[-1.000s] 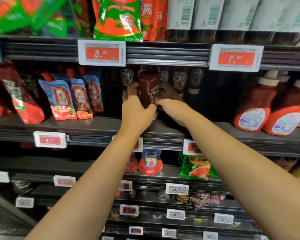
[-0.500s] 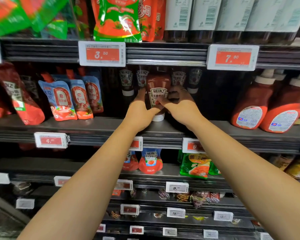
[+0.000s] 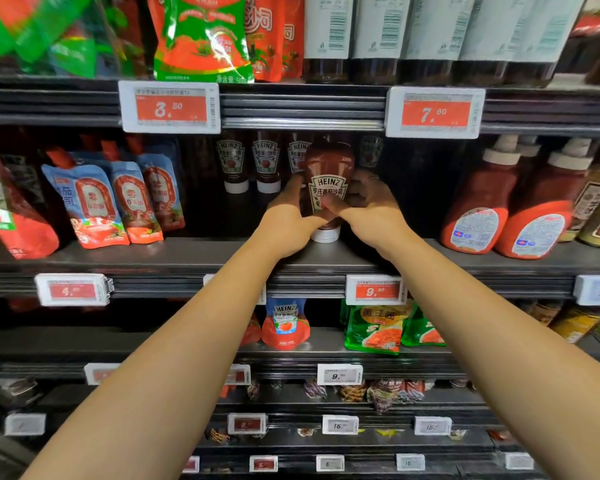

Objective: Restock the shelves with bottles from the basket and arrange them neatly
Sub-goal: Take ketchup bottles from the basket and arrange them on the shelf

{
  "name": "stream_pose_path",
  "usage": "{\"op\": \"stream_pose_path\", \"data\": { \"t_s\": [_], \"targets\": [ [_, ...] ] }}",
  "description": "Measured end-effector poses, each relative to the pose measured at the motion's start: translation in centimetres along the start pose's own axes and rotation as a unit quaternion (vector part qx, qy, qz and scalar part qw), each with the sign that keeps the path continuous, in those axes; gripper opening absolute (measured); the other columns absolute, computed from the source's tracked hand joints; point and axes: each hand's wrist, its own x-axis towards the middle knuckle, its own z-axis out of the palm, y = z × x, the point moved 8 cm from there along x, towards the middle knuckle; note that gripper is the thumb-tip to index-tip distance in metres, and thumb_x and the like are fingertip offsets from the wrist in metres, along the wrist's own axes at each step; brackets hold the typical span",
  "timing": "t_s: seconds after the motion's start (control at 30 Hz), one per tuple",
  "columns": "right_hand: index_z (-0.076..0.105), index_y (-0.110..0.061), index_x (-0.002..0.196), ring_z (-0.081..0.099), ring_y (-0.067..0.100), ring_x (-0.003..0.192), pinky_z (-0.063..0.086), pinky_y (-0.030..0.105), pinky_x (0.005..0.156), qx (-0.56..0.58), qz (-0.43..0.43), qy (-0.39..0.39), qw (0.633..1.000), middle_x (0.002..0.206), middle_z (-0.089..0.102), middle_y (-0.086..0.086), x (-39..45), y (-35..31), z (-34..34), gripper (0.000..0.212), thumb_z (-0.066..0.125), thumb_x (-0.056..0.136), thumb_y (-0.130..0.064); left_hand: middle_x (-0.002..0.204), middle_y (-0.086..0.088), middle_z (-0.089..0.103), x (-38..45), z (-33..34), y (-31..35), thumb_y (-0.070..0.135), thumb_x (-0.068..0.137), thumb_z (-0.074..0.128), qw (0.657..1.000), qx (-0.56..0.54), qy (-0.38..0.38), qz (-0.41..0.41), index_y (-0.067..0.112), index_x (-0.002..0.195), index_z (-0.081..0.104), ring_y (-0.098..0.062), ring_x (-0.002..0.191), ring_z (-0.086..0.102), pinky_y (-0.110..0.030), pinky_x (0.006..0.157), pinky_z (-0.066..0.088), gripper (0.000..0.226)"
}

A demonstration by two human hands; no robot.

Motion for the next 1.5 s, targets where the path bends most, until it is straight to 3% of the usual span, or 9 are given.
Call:
{"op": "stream_pose_path", "data": {
  "t_s": [0.1,0.27,0.37,0.47,0.63,0.87,1.17,1.3,1.5],
  "targets": [
    [0.059,-0.028,0.118,0.069,0.000,0.092,0.057,0.023,0.082,-0.012,0.002,-0.001,1.000,0.102,0.070,-0.014,0.7,0.3,-1.0,0.041,0.083,0.084,-0.028,0.129,0.003,0.065,1.0,0.1,-0.4,0.042,0.078,0.083,0.999,0.027,-0.016,-0.022,0.025,0.144,0.041,-0.014,0.116,0.064,-0.037,0.103,0.052,0.081],
    [0.058,-0.015,0.128,0.066,-0.009,0.079,0.050,0.007,0.067,-0.019,0.009,0.021,1.000,0.097,0.067,-0.017,2.5,1.5,-2.9,0.048,0.081,0.086,-0.019,0.120,-0.002,0.068,3.1,-5.3,-2.0,0.025,0.086,0.079,0.986,0.049,0.135,-0.081,0.013,0.134,0.053,-0.021,0.115,0.065,-0.027,0.098,0.048,0.056],
    [0.057,-0.016,0.129,0.068,0.000,0.088,0.055,0.020,0.079,-0.027,0.015,0.030,0.999,0.099,0.069,-0.013,3.5,2.0,-3.7,0.046,0.079,0.088,-0.020,0.131,-0.003,0.066,4.0,-7.9,-3.1,0.033,0.087,0.075,0.970,0.124,0.189,-0.086,0.017,0.132,0.058,-0.024,0.124,0.060,-0.020,0.097,0.040,0.050],
    [0.058,-0.015,0.127,0.071,0.019,0.101,0.056,0.040,0.095,-0.038,0.008,0.046,0.998,0.111,0.072,0.002,4.4,2.4,-4.4,0.042,0.076,0.090,-0.020,0.149,-0.012,0.050,4.8,-9.6,-4.6,0.043,0.088,0.073,0.955,0.159,0.228,-0.104,0.013,0.149,0.042,-0.032,0.140,0.044,-0.031,0.112,0.035,0.074],
    [0.052,-0.008,0.138,0.066,0.023,0.114,0.051,0.041,0.103,-0.096,0.012,0.067,0.993,0.128,0.068,0.008,6.0,3.1,-5.4,0.050,0.070,0.095,-0.026,0.164,-0.014,0.024,5.7,-11.4,-8.6,0.047,0.080,0.079,0.938,0.137,0.262,-0.182,0.007,0.160,0.015,-0.034,0.152,0.019,-0.036,0.123,0.016,0.110],
    [0.049,-0.004,0.142,0.058,0.027,0.125,0.043,0.022,0.094,-0.103,0.032,0.142,0.984,0.136,0.061,0.014,8.0,4.4,-6.7,0.044,0.060,0.101,-0.017,0.157,-0.009,0.041,6.9,-11.2,-10.8,0.042,0.071,0.087,0.949,0.081,0.254,-0.168,0.015,0.156,0.029,-0.029,0.144,0.040,-0.040,0.119,0.034,0.107],
    [0.033,-0.011,0.154,0.056,0.028,0.127,0.041,0.026,0.102,-0.060,0.068,0.236,0.968,0.146,0.053,0.016,9.7,5.8,-6.1,0.060,0.057,0.100,-0.016,0.136,-0.005,0.064,8.2,-11.6,-11.6,0.031,0.074,0.086,0.951,0.054,0.270,-0.138,0.018,0.139,0.056,-0.022,0.126,0.060,-0.036,0.107,0.048,0.073],
    [0.025,-0.014,0.156,0.055,0.034,0.130,0.047,0.049,0.108,-0.066,0.097,0.218,0.969,0.145,0.051,0.016,10.9,7.1,-4.8,0.092,0.078,0.082,-0.025,0.135,-0.007,0.065,8.4,-12.0,-11.9,0.028,0.076,0.082,0.943,0.055,0.294,-0.143,0.017,0.140,0.057,-0.025,0.125,0.061,-0.039,0.105,0.051,0.069],
    [0.028,-0.016,0.156,0.046,0.034,0.136,0.042,0.040,0.114,-0.151,0.087,0.231,0.957,0.152,0.040,0.017,12.3,8.7,-5.3,0.089,0.075,0.082,-0.030,0.130,-0.006,0.068,8.3,-12.2,-12.0,0.033,0.075,0.083,0.929,0.102,0.327,-0.140,0.018,0.137,0.059,-0.024,0.119,0.064,-0.030,0.099,0.051,0.068]
  ]
}}
